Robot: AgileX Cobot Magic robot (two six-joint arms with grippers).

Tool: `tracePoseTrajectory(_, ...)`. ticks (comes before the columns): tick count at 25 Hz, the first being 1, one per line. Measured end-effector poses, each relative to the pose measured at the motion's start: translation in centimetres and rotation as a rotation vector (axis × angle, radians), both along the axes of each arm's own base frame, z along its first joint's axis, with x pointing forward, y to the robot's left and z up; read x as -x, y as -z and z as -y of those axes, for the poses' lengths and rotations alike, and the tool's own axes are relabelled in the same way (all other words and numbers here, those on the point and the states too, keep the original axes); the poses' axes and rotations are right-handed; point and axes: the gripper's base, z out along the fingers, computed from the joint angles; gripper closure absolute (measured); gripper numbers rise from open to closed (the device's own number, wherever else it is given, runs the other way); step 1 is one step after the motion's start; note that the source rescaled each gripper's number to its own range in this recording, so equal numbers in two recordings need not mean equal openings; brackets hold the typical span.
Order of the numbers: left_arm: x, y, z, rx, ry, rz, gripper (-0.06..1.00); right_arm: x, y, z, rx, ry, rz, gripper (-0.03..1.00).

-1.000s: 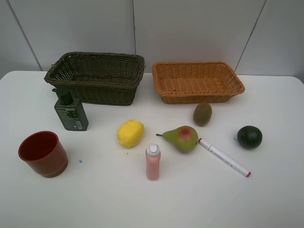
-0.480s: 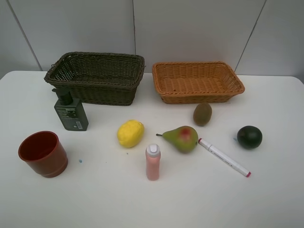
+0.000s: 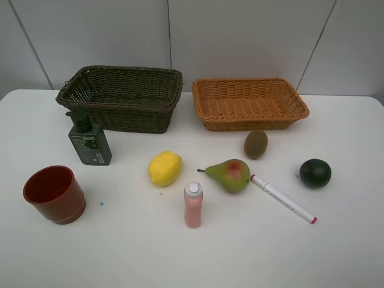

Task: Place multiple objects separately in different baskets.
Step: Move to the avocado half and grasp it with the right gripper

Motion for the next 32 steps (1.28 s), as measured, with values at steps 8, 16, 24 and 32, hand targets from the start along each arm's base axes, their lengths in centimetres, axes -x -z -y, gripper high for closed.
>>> tracePoseTrajectory(8,0.0,0.0,0.0,0.0,0.0,0.0,-0.03,0.0,0.0,0.0,0.0,0.0,0.0,-0.01)
tracePoseTrajectory(16,0.0,0.0,0.0,0.0,0.0,0.0,-0.03,0.0,0.0,0.0,0.0,0.0,0.0,-0.01)
tracePoseTrajectory(24,0.0,0.0,0.0,0.0,0.0,0.0,-0.03,0.0,0.0,0.0,0.0,0.0,0.0,-0.01)
tracePoseTrajectory(32,0.0,0.0,0.0,0.0,0.0,0.0,-0.03,0.0,0.0,0.0,0.0,0.0,0.0,-0.01)
